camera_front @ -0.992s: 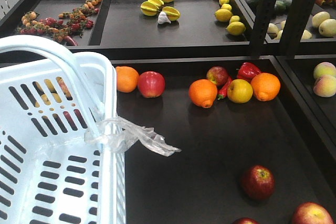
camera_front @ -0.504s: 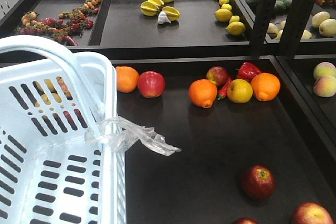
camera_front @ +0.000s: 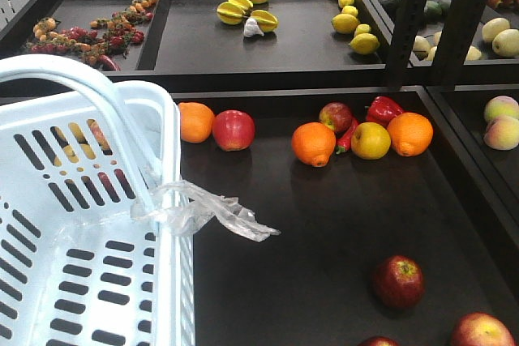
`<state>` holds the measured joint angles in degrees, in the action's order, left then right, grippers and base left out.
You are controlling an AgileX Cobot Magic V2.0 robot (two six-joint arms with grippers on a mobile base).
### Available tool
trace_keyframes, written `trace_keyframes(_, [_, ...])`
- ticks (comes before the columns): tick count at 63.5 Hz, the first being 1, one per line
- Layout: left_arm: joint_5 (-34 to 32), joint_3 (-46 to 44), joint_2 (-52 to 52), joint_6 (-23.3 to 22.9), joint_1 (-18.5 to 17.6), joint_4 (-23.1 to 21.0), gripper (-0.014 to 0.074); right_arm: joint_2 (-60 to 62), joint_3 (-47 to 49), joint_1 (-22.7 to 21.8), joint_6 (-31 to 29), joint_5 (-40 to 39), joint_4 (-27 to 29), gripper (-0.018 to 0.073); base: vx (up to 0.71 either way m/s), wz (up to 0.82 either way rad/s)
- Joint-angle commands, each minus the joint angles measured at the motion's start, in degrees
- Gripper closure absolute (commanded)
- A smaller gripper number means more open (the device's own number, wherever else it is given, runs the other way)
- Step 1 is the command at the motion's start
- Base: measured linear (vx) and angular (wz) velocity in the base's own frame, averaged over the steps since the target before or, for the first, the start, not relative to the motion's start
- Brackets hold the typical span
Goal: Pick three apples into basket with both arms
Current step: 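Lower the light-blue basket onto the table and open the left gripper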
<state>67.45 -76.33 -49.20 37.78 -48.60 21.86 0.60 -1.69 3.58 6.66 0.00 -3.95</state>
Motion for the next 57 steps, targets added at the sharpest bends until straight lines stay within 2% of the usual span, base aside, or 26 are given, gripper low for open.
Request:
trace_keyframes(1, [-4.7, -1.5, 0.0, -0.9, -0.1, 1.1, 0.0603, 0.6, -0.8, -0.1, -0.1, -4.1, -0.3, 0.0568, 0.0, 0.0])
trace_keyframes(17, [-5.8, -1.3, -1.7, -0.9, -0.1, 1.1, 0.0603, 0.6, -0.8, -0.1, -0.1, -4.1, -0.3, 0.0568, 0.0, 0.0])
trace_keyframes(34, [-7.3, -1.3, -9.2, -0.9, -0.1, 1.2, 0.0603, 0.6, -0.8, -0.1, -0.1, -4.1, -0.3, 0.0568, 0.0, 0.0])
trace_keyframes(41, [-12.9, 0.7, -11.8, -0.9, -0.1, 1.1, 0.0603, 0.6, -0.8, -0.1, -0.1, -4.1, -0.3, 0.0568, 0.0, 0.0])
trace_keyframes(57, [-34.3, 14.5, -14.4, -0.9, 0.5, 1.6, 0.0603, 0.6, -0.8, -0.1, -0.1, -4.2, -0.3, 0.0568, 0.0, 0.0])
